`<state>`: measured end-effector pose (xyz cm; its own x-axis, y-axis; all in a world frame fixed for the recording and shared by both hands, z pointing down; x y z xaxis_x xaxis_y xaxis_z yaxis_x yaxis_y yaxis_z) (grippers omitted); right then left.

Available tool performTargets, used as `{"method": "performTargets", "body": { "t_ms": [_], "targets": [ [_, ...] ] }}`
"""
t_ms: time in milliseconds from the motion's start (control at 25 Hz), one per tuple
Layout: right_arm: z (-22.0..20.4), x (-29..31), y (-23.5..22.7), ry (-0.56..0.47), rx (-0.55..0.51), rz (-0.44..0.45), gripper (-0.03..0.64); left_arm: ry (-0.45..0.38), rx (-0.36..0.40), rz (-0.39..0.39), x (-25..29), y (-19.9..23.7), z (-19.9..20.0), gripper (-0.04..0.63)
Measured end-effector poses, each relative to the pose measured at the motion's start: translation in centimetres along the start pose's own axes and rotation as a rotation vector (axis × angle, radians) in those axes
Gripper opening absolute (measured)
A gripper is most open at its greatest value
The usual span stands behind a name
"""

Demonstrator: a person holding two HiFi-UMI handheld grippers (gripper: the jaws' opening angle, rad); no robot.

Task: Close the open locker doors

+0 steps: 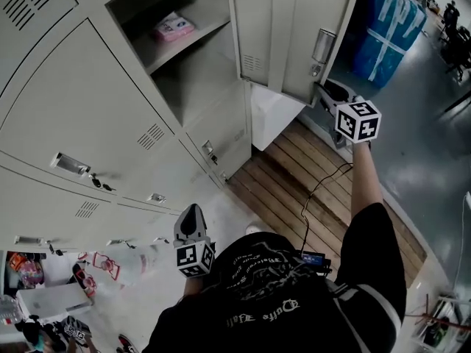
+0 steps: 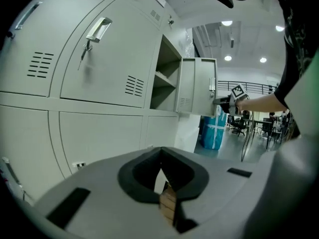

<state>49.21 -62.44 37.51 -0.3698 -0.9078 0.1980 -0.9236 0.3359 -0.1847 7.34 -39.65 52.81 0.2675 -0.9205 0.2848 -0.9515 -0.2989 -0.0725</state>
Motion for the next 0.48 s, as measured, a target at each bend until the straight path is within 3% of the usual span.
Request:
{"method": "performTargets", "body": {
  "t_ms": [200,480],
  "targets": [
    [-0.2,-0.1,0.4,0.015,0.011,0.044,0.103,0.018,-0.007,0.043,-0.5,1.1,-0.8,0.008],
    [-1.0,-1.7,3.3,0.027,-0.035,0.125,0.097,0.012,0.005,0.041,-0.5,1.3,-1.1,0.008]
  ]
}}
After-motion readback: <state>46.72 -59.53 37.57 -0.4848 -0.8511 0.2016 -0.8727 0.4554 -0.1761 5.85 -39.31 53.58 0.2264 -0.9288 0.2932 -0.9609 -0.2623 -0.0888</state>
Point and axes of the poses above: the fingertips, and each gripper's own axes: x forward along the fingers, y to its left, z out of its top, the point moved 2 cm from there along -x, backward along the fingers, and after that the axes turned 12 degrees about x, right-handed, at the moved point
